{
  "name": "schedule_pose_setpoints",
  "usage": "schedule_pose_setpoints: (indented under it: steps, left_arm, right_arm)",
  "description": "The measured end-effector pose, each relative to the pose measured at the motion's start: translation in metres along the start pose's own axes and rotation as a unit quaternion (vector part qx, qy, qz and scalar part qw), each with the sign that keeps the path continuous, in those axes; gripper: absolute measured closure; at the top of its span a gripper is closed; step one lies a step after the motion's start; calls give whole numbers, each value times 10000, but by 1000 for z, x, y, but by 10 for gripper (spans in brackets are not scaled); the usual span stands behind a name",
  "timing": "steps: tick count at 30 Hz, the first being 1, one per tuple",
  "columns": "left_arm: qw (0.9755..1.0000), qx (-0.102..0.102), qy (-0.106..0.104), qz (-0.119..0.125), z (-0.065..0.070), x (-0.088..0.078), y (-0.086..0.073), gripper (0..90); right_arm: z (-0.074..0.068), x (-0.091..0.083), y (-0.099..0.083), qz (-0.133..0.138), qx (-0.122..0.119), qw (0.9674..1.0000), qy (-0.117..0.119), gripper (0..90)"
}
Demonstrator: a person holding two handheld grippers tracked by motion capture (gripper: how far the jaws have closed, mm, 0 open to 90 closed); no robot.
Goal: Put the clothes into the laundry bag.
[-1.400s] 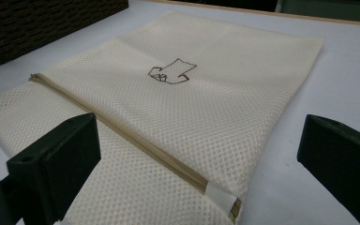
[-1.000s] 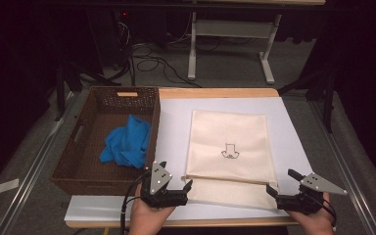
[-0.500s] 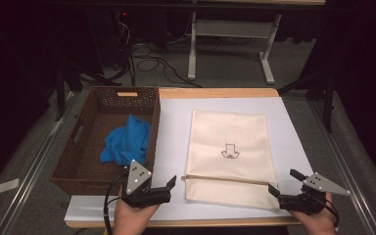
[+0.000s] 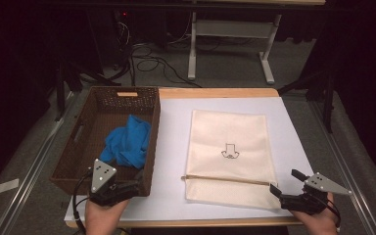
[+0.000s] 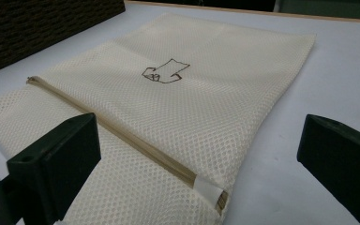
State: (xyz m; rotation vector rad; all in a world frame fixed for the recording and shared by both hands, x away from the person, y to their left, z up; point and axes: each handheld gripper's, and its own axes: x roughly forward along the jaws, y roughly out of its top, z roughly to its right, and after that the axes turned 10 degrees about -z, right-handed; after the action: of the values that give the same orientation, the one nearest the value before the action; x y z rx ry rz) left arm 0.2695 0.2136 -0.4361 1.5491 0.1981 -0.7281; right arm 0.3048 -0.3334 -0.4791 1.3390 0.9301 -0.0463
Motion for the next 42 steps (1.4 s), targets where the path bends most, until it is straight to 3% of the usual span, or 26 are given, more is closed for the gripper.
schedule_pose_setpoints:
  steps: [2,8,12,17,19,20,22,23,24,27,30,33,34,37,40,42]
  left_arm:
    - [9999,-139,38,18,-9,-2,-3,88]
    - [9995,-303,-4,32,-14,-2,-5,115]
    - [9996,-246,105,10,-13,-2,0,115]
    - [9994,-298,143,62,-12,0,11,117]
    - [9992,-357,121,114,-13,2,26,136]
    - [9992,-357,121,114,-13,2,26,136]
    - [9993,-335,98,102,-15,6,44,135]
    - [9993,-335,98,102,-15,6,44,135]
    - [9992,-340,179,50,-15,11,54,135]
    - [9991,-401,145,-79,-18,22,70,138]
    - [9988,-373,186,-271,-20,33,78,137]
    - [9981,-469,136,-373,-25,41,84,141]
    - [9970,-599,13,-490,-31,49,87,141]
    - [9958,-613,75,-674,-36,57,90,142]
    - [9913,-707,90,-1104,-45,73,90,143]
    - [9901,-704,90,-1214,-46,77,90,148]
  right_arm:
    - [0,1,0,-9,-13,10000,-7,2]
    - [0,1,1,-104,12,9999,-21,2]
    - [-1,2,0,-150,-6,9999,-40,2]
    - [0,4,-2,-200,5,9998,-84,2]
    - [1,4,-1,-163,-15,9998,-111,2]
    - [2,4,-1,-170,0,9998,-111,2]
    - [2,3,-1,-182,15,9997,-131,2]
    - [2,3,-1,-182,15,9997,-131,2]
    - [2,3,-2,-177,17,9997,-141,2]
    - [2,2,-1,-162,26,9998,-125,2]
    - [2,1,-1,-150,10,9998,-119,2]
    - [2,1,-1,-151,29,9998,-116,2]
    - [1,1,-1,-165,37,9998,-103,2]
    - [1,2,-1,-171,26,9998,-93,2]
    - [0,2,-2,-199,21,9998,-97,2]
    - [0,2,-2,-202,31,9997,-97,2]
